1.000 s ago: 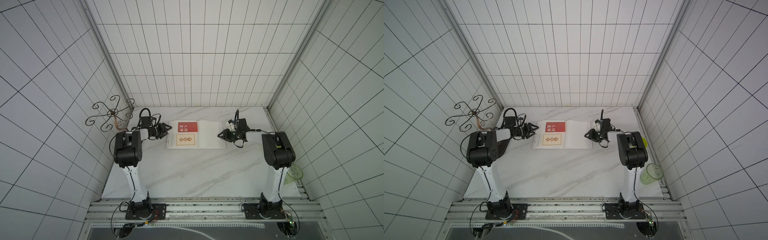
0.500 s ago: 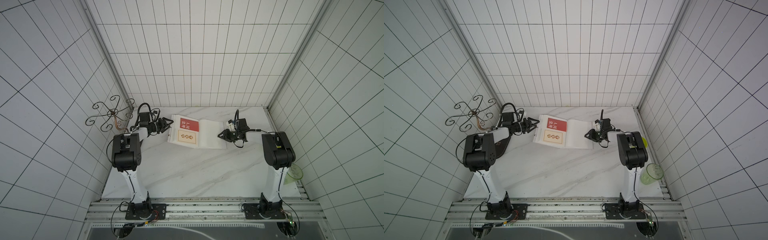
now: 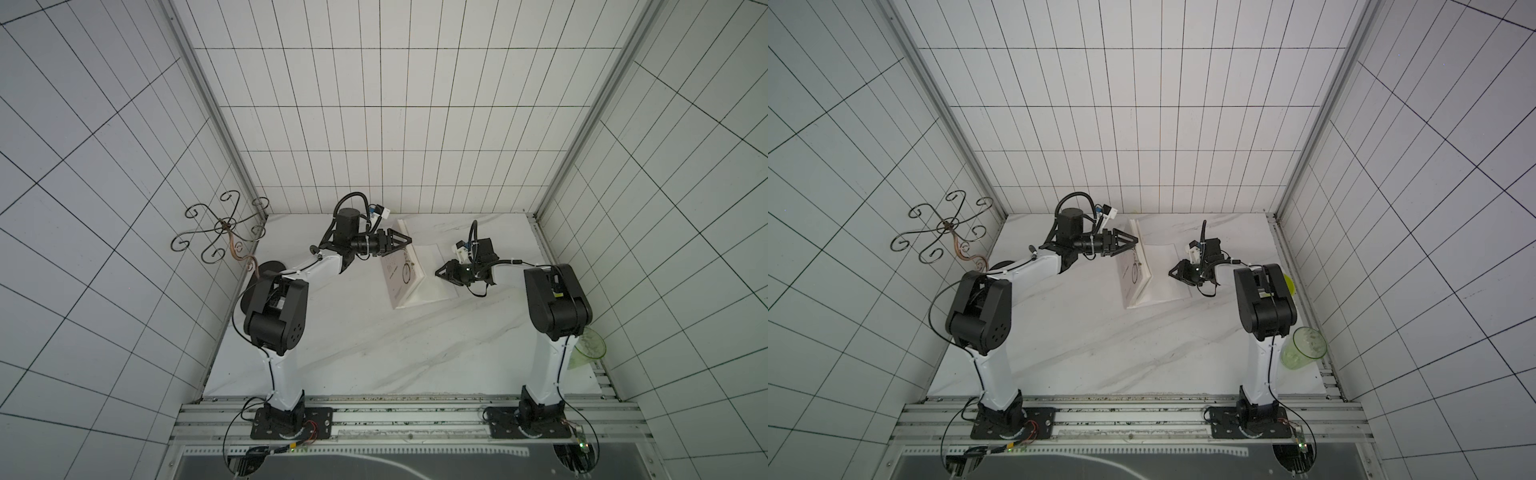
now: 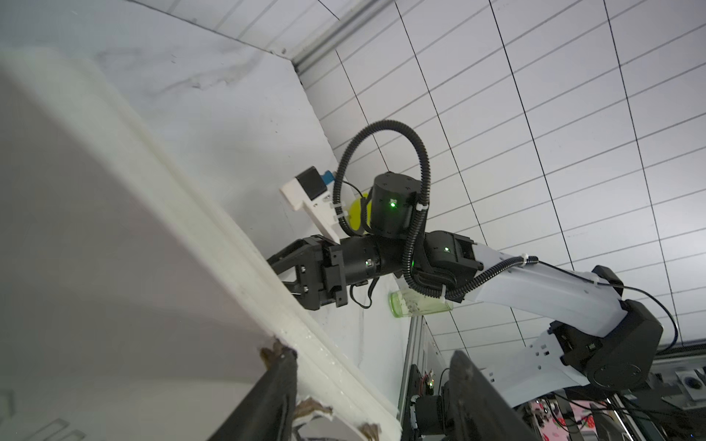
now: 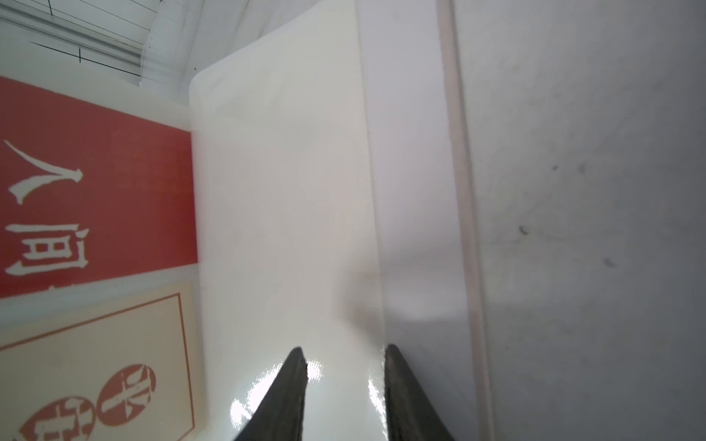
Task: Place the photos into the photo albums
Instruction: Close the photo album at the center of the board, then reset both arms
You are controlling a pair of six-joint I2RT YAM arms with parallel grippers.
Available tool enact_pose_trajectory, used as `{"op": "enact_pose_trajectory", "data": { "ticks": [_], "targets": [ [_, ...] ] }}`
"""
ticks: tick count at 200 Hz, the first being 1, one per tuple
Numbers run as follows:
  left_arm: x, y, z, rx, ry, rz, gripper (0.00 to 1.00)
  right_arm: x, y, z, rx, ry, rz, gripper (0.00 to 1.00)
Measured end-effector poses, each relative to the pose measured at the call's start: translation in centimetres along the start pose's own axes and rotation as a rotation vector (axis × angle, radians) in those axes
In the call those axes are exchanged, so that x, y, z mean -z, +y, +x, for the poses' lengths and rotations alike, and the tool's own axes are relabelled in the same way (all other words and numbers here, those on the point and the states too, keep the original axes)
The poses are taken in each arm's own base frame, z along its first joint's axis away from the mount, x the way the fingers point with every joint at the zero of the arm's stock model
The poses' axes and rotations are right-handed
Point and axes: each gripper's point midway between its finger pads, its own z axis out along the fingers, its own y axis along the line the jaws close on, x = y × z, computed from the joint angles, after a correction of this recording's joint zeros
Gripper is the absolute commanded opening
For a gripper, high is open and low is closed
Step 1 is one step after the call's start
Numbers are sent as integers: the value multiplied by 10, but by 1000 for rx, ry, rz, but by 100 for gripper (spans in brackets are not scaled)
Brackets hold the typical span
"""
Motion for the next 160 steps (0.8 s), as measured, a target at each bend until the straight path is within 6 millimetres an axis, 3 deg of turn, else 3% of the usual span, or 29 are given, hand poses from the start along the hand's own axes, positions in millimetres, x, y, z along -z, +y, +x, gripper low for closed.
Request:
{"op": "enact_pose_trajectory", "data": {
  "ticks": [19,37,67,93,117,142,160],
  "targets": [
    [-21,-2,11,9,46,22,64,6,0,6,-10,6,24,37],
    [-30,11,21,50,70,8,64,20,-4,12,-23,4,90,39],
    [-34,36,30,122,87,-36,64,59,1,0,3,-64,204,40],
    [-33,43,31,136,81,-64,64,91,9,-12,48,-140,280,40],
    [-30,54,30,123,60,-125,64,111,5,-21,59,-195,353,41],
    [-3,66,10,17,-56,-345,65,132,2,-48,76,-341,406,41],
    [48,55,-8,-141,-223,-562,69,150,-5,-66,111,-492,474,40]
  ]
}}
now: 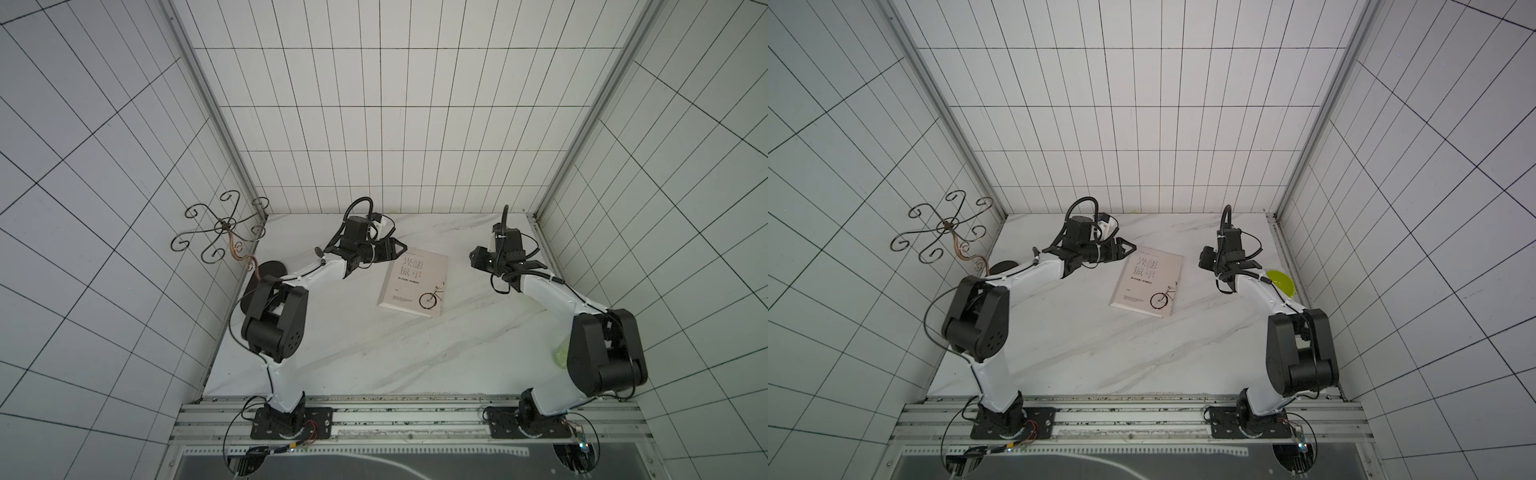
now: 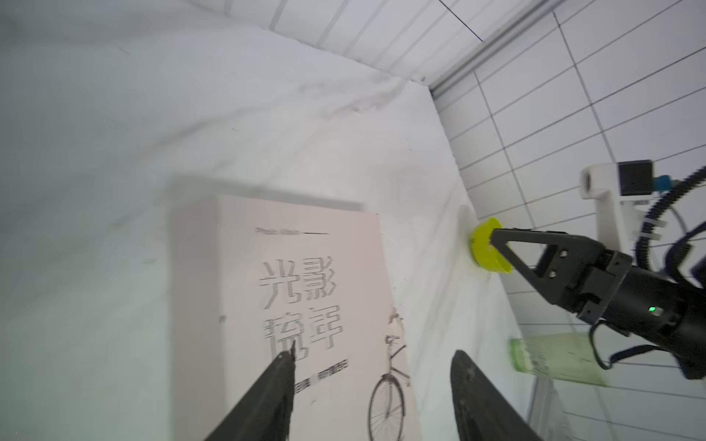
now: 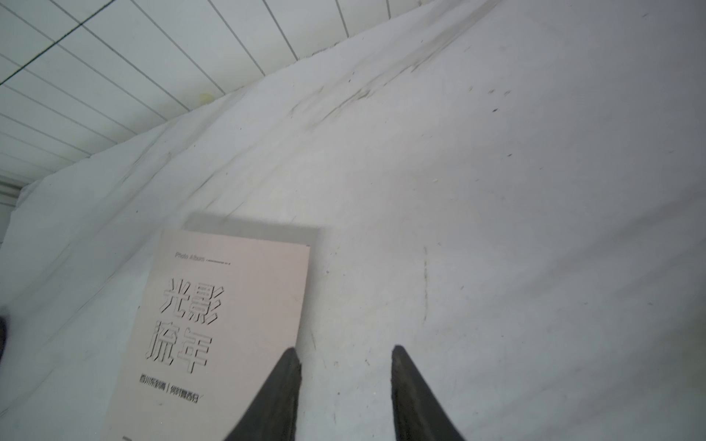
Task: Place the photos into the photo albums
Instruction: Reset both arms
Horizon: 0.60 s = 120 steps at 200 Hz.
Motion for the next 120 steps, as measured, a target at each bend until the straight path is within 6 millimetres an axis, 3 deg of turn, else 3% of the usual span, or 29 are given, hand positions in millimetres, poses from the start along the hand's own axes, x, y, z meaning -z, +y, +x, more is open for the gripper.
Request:
{"op": "enact_pose_trajectory", "data": {
  "ticks": [28,47,74,84,100,120],
  "targets": [
    [98,27,-32,-172,-380,-307,72,-1,-33,-14,65,-161,154,39],
    [139,64,-20,-222,-513,-502,72,1,-51,-10,129,-225,222,37],
    [164,134,22,-210,-482,-744,73,8,-62,5,237,-304,239,37],
    [170,151,34,-202,-469,-795,73,10,-62,9,269,-320,233,37],
    [175,164,41,-201,-457,-819,73,14,-59,8,309,-367,210,37],
    [174,168,33,-203,-462,-817,72,22,-59,1,327,-402,224,36]
  ]
}}
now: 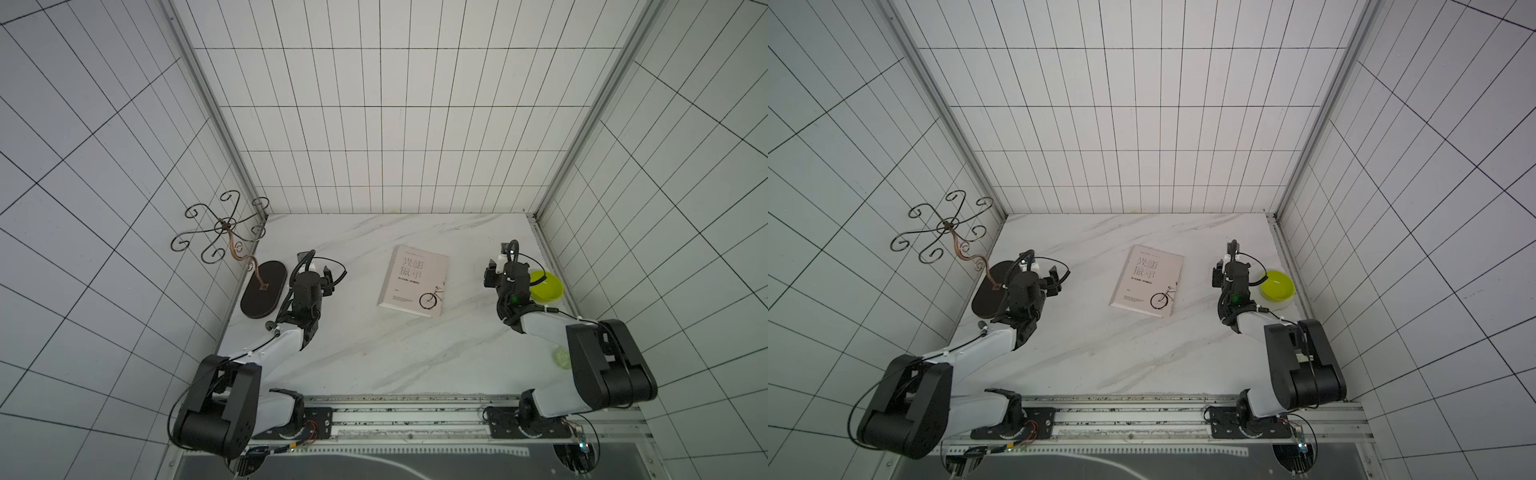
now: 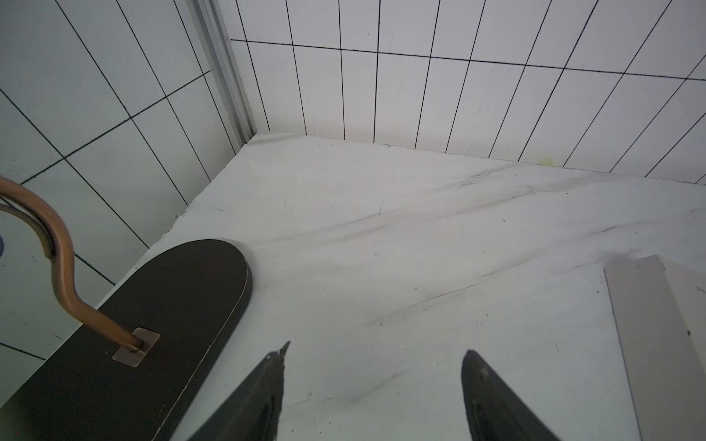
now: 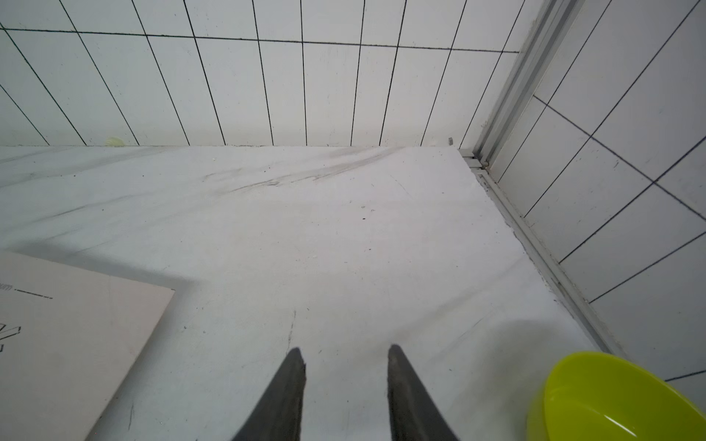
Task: Place the photos into the photo albums
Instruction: Reset both arms
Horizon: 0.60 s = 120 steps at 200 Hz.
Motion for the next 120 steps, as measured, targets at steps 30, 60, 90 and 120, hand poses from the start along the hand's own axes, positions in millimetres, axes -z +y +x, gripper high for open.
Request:
{"op": "enact_pose_trajectory", "data": {
  "ticks": [30,60,90,120],
  "targets": [
    [-12,-3,-9,-41,19,-9,74,20,-9,0,0,-49,9,38],
    [-13,-1,22,-60,16,55,76,37,-4,37,58,-44,-60,39],
    [-18,5,49,-51,76,163,76,30,-24,44,10,-97,-77,42],
    [-25,20,26,16,10,215,76,23,-56,54,-75,-89,-25,45]
  ]
}}
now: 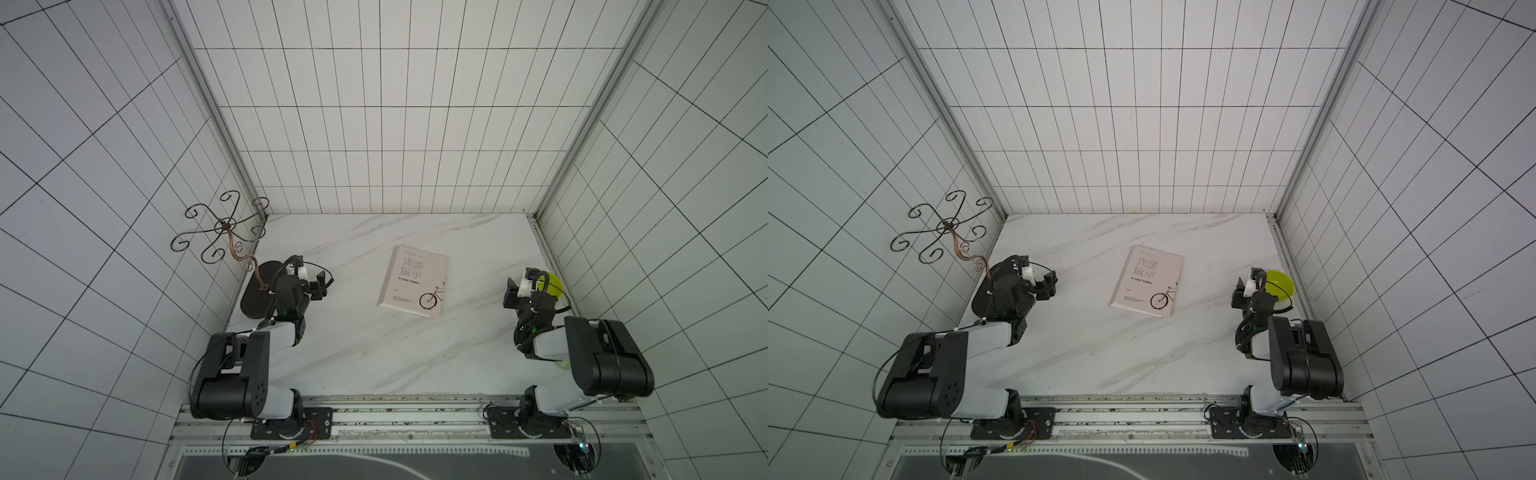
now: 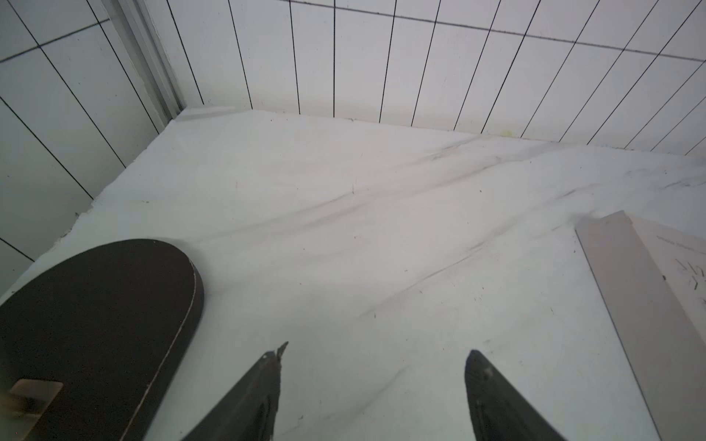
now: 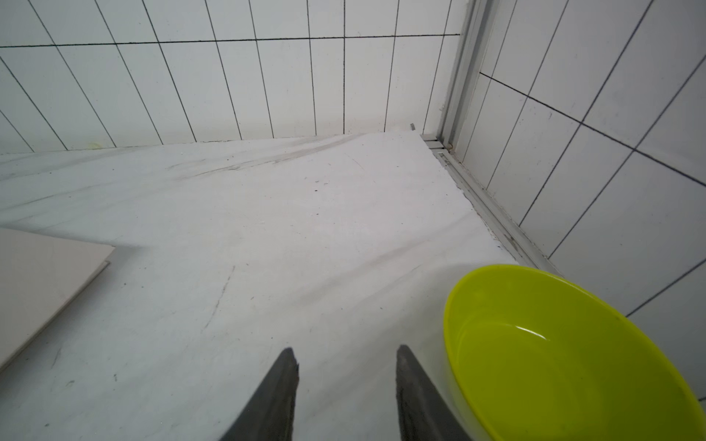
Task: Place the photos into the photo albums
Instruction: Reset both arms
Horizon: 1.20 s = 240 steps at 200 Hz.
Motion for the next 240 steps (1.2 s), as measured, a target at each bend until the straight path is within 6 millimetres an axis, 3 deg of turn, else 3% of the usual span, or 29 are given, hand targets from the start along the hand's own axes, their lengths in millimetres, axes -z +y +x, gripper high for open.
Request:
{"op": "enact_pose_trajectory", "data": {
  "ticks": [30,31,32,34,36,40,52,66,101,108,112,118,138,165,200,240],
  "targets": [
    [12,6,-10,2,-96,-14,81,0,10,-6,-5,-23,-29,47],
    [12,6,-10,4,-98,-16,82,0,10,-6,-5,-23,-30,55],
    [13,7,-10,7,-100,-18,82,0,10,-6,-5,-25,-30,73],
    [13,8,-10,11,-106,-21,82,0,10,-6,-6,-26,-29,87],
    [14,10,-9,14,-108,-23,82,0,11,-6,-5,-26,-28,95],
    [14,13,-9,20,-115,-29,82,0,11,-7,-8,-26,-25,99],
    [11,22,-6,34,-128,-29,79,0,12,-7,-6,-28,-15,99],
    [7,20,0,24,-111,-1,78,1,13,-7,-2,-30,-10,99],
    [18,-46,10,-149,-186,148,82,1,12,-8,-2,-31,1,99],
    [21,-42,19,-147,-178,130,83,1,12,-8,-2,-31,4,99],
    [21,-37,24,-136,-164,112,95,1,11,-8,-2,-31,5,99],
    [19,-24,29,-107,-139,67,97,1,11,-8,-2,-31,6,99],
    [13,2,10,-72,-165,-43,98,1,11,-8,-2,-31,7,99],
    [6,-3,-12,-81,-215,-43,98,1,11,-8,-2,-31,8,99],
    [-5,-18,-10,-114,-169,-43,97,1,11,-8,-2,-31,8,99],
    [-7,-13,-3,-121,-135,-76,98,1,11,-8,-2,-31,8,99]
  ]
}}
